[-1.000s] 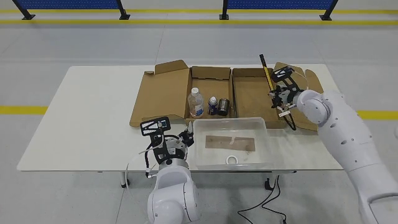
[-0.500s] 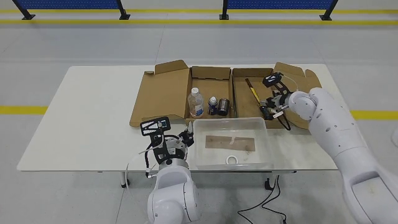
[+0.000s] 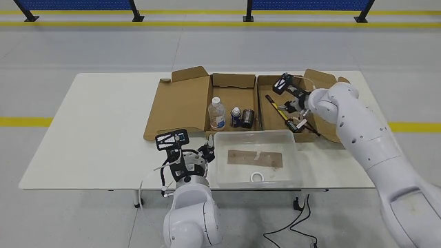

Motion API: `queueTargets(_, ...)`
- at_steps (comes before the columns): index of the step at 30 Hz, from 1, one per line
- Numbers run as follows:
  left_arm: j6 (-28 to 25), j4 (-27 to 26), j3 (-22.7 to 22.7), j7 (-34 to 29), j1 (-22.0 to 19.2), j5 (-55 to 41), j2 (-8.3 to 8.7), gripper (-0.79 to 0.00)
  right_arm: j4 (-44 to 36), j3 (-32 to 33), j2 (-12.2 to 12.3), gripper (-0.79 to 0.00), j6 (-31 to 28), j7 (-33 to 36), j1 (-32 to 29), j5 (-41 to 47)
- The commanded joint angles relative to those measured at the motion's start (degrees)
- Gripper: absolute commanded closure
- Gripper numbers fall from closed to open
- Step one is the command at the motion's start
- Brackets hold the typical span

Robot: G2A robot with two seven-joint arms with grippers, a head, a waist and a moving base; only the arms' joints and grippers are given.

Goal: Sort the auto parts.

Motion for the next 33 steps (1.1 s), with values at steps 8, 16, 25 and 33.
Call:
queueTargets(8, 0.0, 0.0, 0.0, 0.0, 0.0, 0.0, 0.00, -0.785, -30.2, 8.0, 5.0, -0.431, -2.1, 16.0, -12.6, -1.4)
queueTargets(16, 0.0, 0.0, 0.0, 0.0, 0.0, 0.0, 0.00, -0.785, -41.0, 7.1, 6.4, -0.391, -7.9, 28.0, -18.2, 4.2)
queueTargets(25, 0.0, 0.0, 0.0, 0.0, 0.0, 0.0, 0.00, -0.785, -34.5, -6.0, 6.2, -0.357, -7.6, 28.2, -13.6, 7.7)
queueTargets(33, 0.0, 0.0, 0.0, 0.0, 0.0, 0.0, 0.00, -0.785, -28.7, -13.6, 4.7, -0.354, -9.1, 26.8, -9.5, 13.7)
